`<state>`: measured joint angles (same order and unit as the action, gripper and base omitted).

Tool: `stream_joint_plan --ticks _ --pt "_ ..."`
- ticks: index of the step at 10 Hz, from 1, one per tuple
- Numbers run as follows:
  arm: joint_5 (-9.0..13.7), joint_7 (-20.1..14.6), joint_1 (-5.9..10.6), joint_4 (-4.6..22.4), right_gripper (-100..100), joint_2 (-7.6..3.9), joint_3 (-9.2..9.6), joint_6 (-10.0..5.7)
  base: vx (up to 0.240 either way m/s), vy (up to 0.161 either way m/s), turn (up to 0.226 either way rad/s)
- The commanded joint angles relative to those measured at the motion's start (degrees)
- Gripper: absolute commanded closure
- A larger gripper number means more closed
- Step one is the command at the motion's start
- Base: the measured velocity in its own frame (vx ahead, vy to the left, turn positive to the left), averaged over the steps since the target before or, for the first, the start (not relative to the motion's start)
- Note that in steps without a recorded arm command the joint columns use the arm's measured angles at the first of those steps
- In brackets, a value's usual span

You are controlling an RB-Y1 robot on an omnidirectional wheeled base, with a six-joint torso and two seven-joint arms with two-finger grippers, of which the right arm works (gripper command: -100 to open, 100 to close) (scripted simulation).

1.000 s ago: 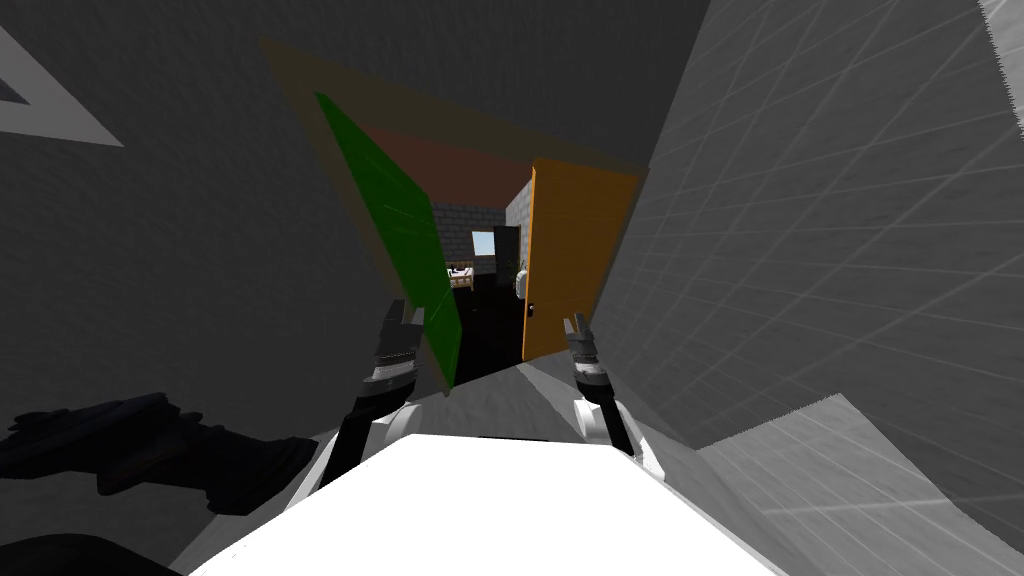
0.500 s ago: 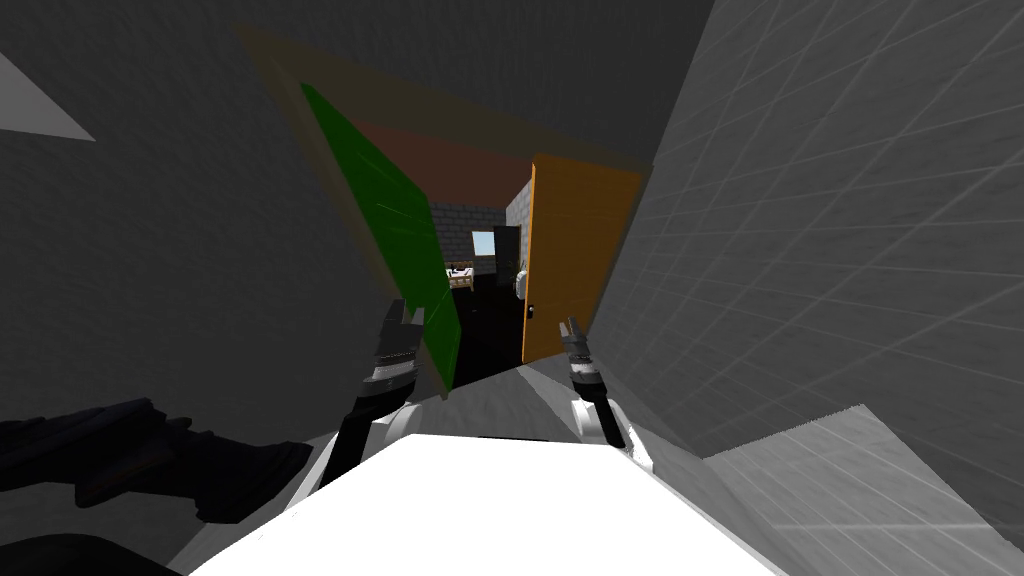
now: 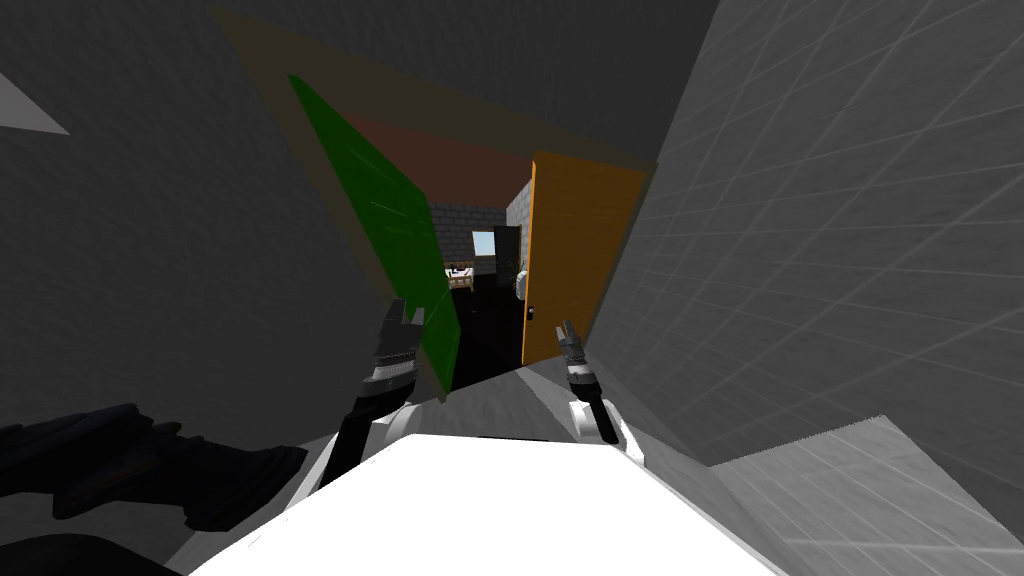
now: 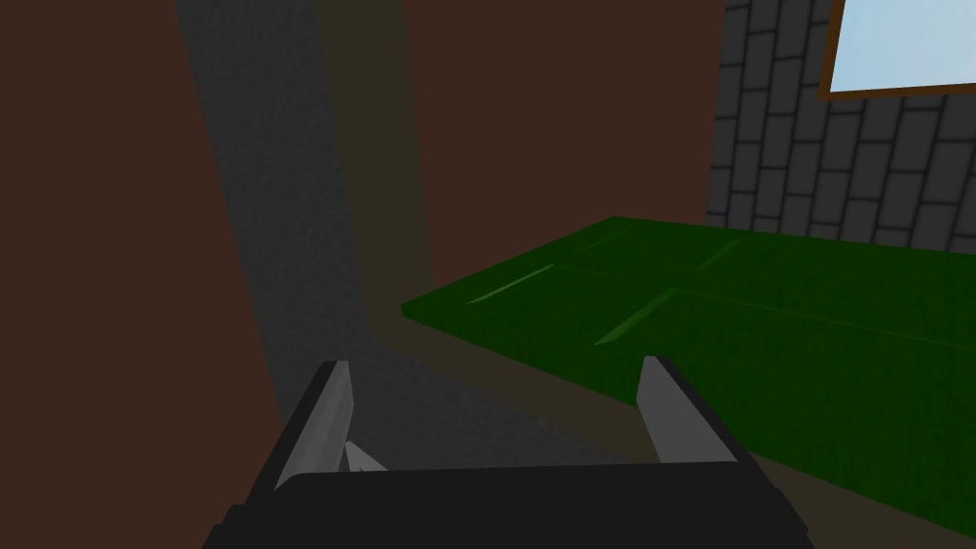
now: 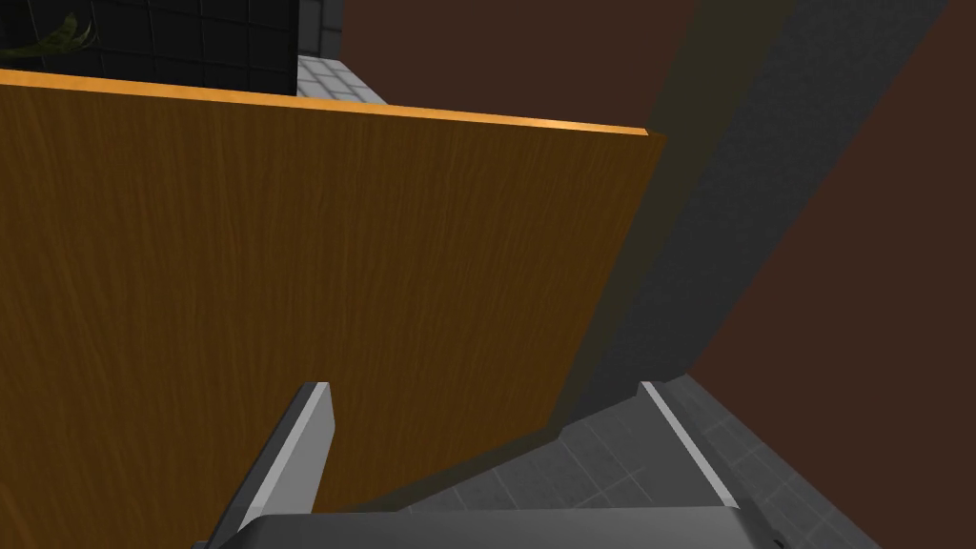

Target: Push the door open

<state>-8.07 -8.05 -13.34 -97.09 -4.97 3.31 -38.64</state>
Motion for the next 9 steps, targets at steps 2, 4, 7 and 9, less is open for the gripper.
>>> stream_joint_plan --ticks 2,4,7,9 --pt "-0.5 -0.4 1.42 3.7 -100 0.03 0.03 -0.57 0.049 -0.014 0.009" --pt "-0.8 -0.9 2.38 6.4 -100 -0.1 0.02 -1.02 0.042 -0.018 0.008" --pt "-1.5 -1.8 4.31 11.0 -100 -0.35 0.0 -1.93 0.053 -0.016 0.009" --pt "-1.9 -2.3 5.27 13.9 -100 -0.46 0.0 -2.38 0.056 -0.012 0.009"
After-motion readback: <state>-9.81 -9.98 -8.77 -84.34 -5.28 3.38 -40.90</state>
